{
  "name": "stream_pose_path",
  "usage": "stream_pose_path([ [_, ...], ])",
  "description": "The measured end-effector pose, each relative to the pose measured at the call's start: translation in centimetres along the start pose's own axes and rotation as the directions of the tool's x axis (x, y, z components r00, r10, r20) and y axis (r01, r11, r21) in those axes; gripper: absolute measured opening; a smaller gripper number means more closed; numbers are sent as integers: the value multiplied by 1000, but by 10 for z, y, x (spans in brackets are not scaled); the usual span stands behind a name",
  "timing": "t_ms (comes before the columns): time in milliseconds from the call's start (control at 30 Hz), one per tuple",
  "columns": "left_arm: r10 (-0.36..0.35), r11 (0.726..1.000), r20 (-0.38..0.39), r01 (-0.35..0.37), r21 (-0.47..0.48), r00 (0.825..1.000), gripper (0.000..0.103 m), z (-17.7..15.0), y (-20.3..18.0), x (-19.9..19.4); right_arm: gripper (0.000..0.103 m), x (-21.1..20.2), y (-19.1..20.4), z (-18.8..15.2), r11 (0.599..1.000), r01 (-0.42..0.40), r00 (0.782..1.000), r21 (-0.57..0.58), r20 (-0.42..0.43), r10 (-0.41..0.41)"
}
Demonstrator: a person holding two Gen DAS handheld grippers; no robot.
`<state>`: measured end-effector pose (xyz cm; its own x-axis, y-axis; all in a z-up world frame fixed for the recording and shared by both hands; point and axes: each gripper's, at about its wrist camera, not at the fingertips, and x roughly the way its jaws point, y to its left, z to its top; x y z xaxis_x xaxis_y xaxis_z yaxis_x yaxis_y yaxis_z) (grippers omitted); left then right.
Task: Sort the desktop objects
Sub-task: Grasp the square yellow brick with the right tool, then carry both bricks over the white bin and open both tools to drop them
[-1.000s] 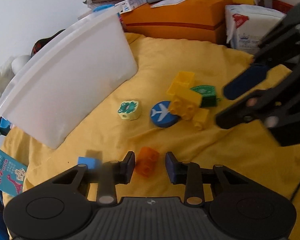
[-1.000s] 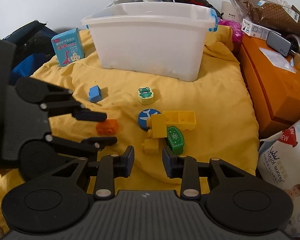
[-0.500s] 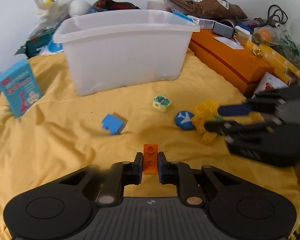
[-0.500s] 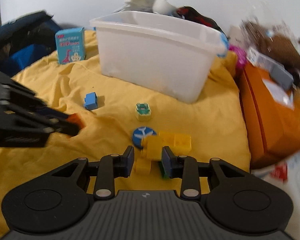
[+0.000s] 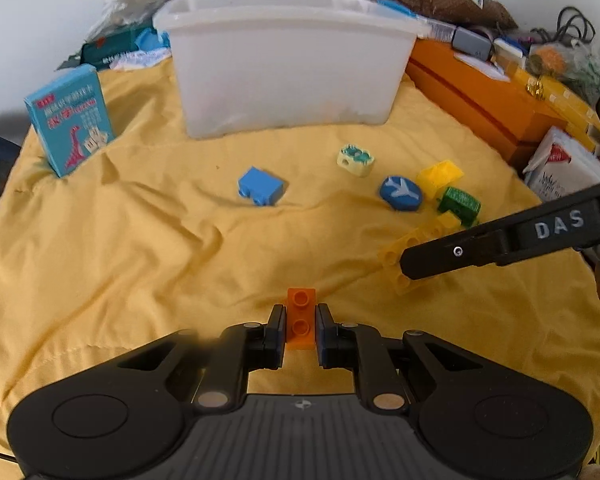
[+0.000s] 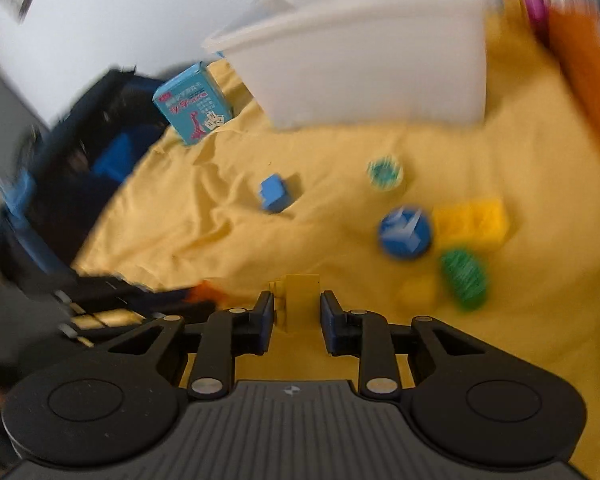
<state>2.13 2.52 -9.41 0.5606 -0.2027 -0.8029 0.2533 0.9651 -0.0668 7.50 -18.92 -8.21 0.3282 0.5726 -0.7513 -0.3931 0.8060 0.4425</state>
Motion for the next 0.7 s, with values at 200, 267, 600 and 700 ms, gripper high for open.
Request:
stream_pose_path([
  [200,42,999,-6,-42,30,999,24,-3,-4,3,42,4,-3,-10,994,106,994,-15,2,-106],
  [267,45,998,1,-45,31,999,27,-2,-4,-1,47,0,3,-11,973,210,978,-96,34,-207],
  [600,46,998,-5,-46,48,999,34,-8,-8,-2,50,7,30,-19,955,228,974,-188,49,-223],
  [700,43,997,-10,-42,57,999,25,-8,-10,4,47,17,34,-26,926,285,958,-247,52,-280],
])
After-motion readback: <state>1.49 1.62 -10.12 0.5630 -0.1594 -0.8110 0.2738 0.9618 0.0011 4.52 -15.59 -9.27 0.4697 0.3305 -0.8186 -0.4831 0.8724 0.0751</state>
